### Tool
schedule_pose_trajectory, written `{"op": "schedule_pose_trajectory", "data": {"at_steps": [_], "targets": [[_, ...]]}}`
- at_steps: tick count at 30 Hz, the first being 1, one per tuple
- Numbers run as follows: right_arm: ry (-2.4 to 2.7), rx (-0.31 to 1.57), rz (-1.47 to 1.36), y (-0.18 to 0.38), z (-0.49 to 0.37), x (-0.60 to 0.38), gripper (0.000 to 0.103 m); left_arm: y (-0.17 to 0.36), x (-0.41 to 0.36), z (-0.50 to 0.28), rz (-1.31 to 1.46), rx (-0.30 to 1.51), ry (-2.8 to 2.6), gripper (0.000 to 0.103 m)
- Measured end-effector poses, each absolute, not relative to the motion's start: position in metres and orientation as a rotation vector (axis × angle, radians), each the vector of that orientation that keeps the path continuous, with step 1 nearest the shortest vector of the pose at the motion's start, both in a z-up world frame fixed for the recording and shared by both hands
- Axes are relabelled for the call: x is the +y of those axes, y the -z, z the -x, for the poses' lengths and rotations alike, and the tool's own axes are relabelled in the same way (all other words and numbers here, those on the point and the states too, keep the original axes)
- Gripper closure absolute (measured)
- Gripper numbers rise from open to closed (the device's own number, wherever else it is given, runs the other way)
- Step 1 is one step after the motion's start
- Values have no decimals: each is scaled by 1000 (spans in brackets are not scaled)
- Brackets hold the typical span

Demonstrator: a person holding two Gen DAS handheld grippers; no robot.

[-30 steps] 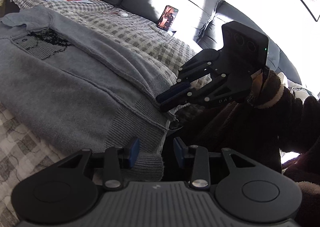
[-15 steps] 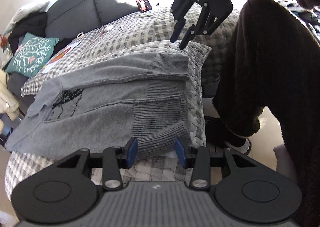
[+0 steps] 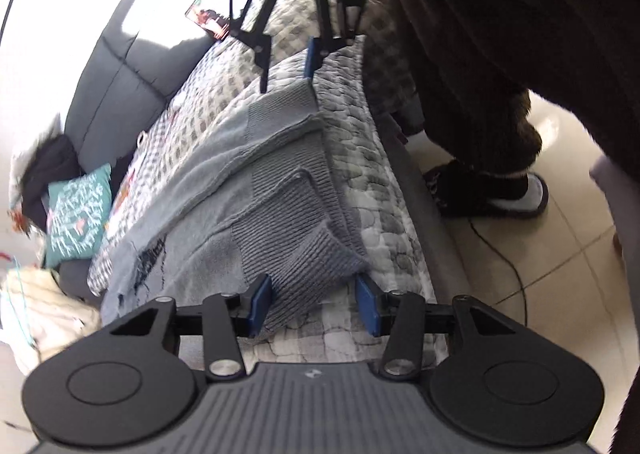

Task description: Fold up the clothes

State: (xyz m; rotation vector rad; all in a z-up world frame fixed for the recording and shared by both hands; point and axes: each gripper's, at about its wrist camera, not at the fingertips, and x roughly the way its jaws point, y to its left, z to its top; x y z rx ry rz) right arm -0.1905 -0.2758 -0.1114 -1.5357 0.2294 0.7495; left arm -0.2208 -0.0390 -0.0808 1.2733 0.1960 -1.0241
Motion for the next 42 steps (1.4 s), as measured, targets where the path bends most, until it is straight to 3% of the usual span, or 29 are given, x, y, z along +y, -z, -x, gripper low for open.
{"op": "schedule_pose_trajectory", "data": {"at_steps": [6,8,9,10,12,23,28,33,34,38,42], "targets": [[-817,178,1522,114,187,-273,67,90,-53,219,-1274,166,1064,56],[-829,200,1470,107,188,-272,86,88,-54,214,-1231,186,1083,61],[-832,216,1431,103,190,-272,91,86,-54,212,-1207,201,1089,69],[-835,232,1393,98,192,-271,93,79,-52,207,-1145,227,1095,84],[-845,284,1276,84,188,-270,94,65,-48,196,-1025,285,1101,93],[-948,575,487,3,96,-298,95,17,13,92,-138,622,1149,94],[-952,687,83,2,23,-330,95,23,45,44,157,699,1092,94],[-914,805,-306,44,-32,-360,94,49,70,4,439,823,1037,94],[-915,826,-379,54,-39,-365,93,60,76,-4,518,863,1025,94],[-980,850,-565,77,-44,-374,73,81,92,-15,726,952,1050,91],[-1054,859,-648,79,-48,-385,54,76,99,-14,748,944,1083,64]]}}
